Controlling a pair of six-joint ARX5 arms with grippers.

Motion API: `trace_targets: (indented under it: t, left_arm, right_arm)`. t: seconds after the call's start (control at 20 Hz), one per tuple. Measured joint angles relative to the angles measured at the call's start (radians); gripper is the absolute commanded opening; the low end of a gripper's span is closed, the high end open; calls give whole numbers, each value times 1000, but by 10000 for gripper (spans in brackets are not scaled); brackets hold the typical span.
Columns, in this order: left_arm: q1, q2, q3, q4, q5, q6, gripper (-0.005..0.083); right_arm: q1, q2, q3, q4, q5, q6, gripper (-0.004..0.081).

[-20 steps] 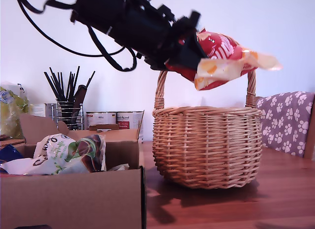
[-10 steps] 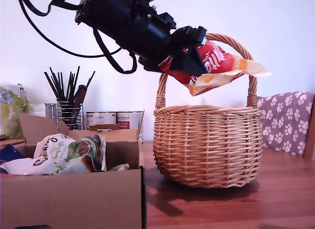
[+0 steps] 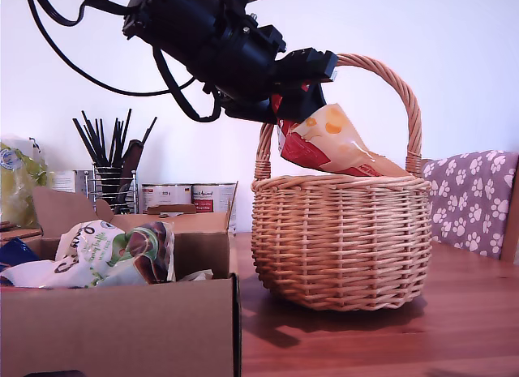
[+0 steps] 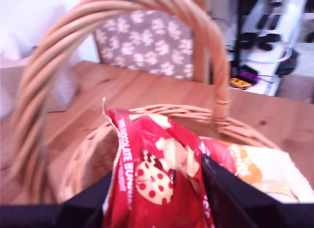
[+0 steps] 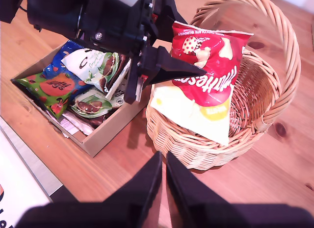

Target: Move the bags of Easter eggs from the cardboard box on the left into the woven basket on the right side.

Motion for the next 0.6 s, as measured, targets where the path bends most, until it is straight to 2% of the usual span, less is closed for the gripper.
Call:
trace_targets:
  t: [0.15, 0.4, 0.5, 0.6]
  left_arm:
    - [0, 0, 0, 0, -1, -2, 512]
    - [0, 0, 0, 10, -18, -2, 529]
    - [0, 0, 0, 16, -29, -2, 437]
    - [0, 0, 0, 10, -31, 1, 248]
  right_arm:
    - [0, 0, 0, 0, -3, 0, -13]
    - [0, 0, 0, -8, -3, 0, -13]
    - [0, 0, 0, -9, -3, 0, -13]
    - [0, 0, 0, -9, -3, 0, -13]
